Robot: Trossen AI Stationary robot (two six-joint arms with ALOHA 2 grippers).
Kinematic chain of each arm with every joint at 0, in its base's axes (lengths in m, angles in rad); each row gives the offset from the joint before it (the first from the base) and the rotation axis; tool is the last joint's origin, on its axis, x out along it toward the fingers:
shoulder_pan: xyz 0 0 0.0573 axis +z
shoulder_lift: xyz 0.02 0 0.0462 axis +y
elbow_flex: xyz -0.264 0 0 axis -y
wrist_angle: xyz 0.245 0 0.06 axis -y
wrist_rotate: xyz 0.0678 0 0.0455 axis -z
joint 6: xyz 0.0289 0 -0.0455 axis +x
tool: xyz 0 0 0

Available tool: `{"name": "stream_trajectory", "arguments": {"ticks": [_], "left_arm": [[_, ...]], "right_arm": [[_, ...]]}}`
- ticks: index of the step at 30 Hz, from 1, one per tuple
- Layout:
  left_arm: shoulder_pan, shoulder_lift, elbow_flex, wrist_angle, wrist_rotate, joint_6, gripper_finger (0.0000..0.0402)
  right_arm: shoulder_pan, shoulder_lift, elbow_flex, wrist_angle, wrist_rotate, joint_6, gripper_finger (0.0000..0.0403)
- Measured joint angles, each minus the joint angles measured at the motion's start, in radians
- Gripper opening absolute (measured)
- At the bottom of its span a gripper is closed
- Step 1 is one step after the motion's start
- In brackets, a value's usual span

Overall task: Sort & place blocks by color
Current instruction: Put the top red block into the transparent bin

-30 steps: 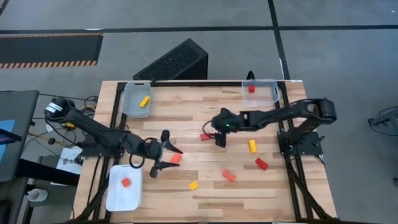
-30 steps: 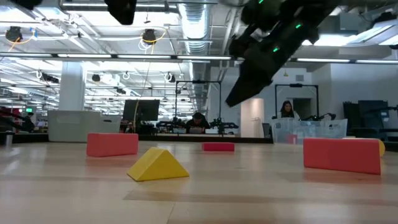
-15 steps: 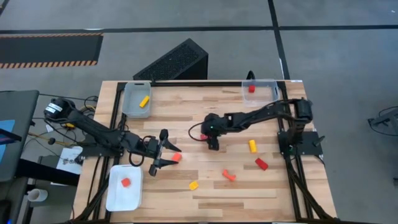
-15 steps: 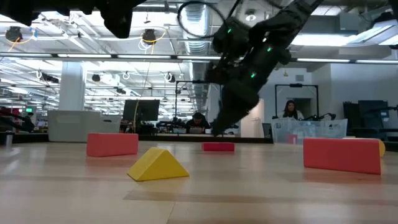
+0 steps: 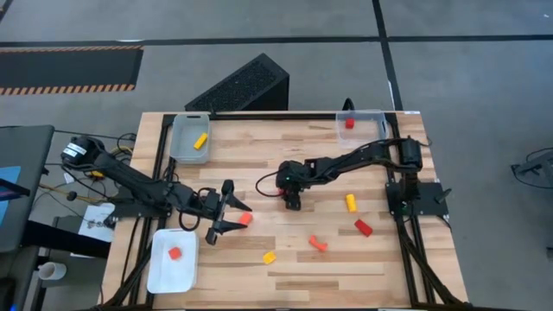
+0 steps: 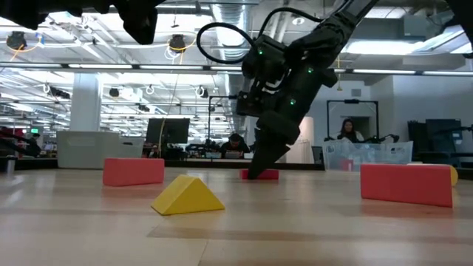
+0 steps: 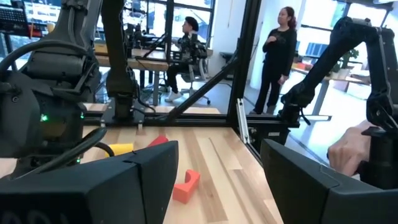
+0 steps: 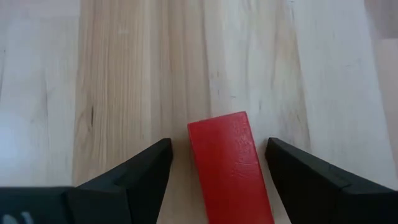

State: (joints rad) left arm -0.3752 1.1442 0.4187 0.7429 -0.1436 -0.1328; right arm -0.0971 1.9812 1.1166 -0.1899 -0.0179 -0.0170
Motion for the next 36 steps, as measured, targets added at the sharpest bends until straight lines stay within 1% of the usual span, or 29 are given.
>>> {"name": "stream_trajectory", "arguments": {"ticks": [5, 8, 11, 16, 17, 18, 24, 27, 29, 31, 33, 36], "left_arm": [[0.0, 0.0, 0.0, 0.017, -0.008, -0.007, 0.0217], [0.0, 0.0, 0.0, 0.017, -0.028, -0.013, 0.0217], [0.0, 0.0, 0.0, 0.018, -0.029, -0.036, 0.0217], [0.0, 0.0, 0.0, 0.017, -0.052, -0.047, 0.0217], [0.0, 0.0, 0.0, 0.017, -0.052, -0.049, 0.0217], [0.0, 0.0, 0.0, 0.017, -0.052, -0.054, 0.0217], [0.0, 0.0, 0.0, 0.021, -0.055, -0.089, 0.0217], [0.0, 0.0, 0.0, 0.027, -0.055, -0.089, 0.0217], [0.0, 0.0, 0.0, 0.037, -0.055, -0.086, 0.0217], [0.0, 0.0, 0.0, 0.037, -0.061, -0.086, 0.0217], [0.0, 0.0, 0.0, 0.035, -0.063, -0.086, 0.0217], [0.0, 0.0, 0.0, 0.027, -0.063, -0.089, 0.0217]], "right_arm": [[-0.006, -0.027, -0.002, -0.029, 0.005, 0.01, 0.0287], [-0.008, -0.036, -0.004, -0.043, 0.005, 0.009, 0.0266], [-0.008, -0.036, -0.004, -0.052, 0.01, 0.002, 0.0225], [-0.016, -0.04, -0.002, -0.087, 0.023, -0.01, 0.0138], [-0.016, -0.04, -0.002, -0.091, 0.022, -0.01, 0.0123], [-0.016, -0.041, -0.002, -0.094, 0.022, -0.01, 0.0117], [-0.019, -0.095, -0.008, -0.179, 0.036, -0.005, 0.0118], [-0.025, -0.155, -0.012, -0.238, 0.111, 0.002, 0.0137], [-0.034, -0.211, -0.008, -0.275, 0.189, 0.014, 0.0149], [-0.051, -0.266, -0.007, -0.307, 0.239, 0.036, 0.0155], [-0.073, -0.32, -0.008, -0.314, 0.25, 0.052, 0.0154], [-0.115, -0.409, -0.007, -0.31, 0.252, 0.076, 0.0142]]}}
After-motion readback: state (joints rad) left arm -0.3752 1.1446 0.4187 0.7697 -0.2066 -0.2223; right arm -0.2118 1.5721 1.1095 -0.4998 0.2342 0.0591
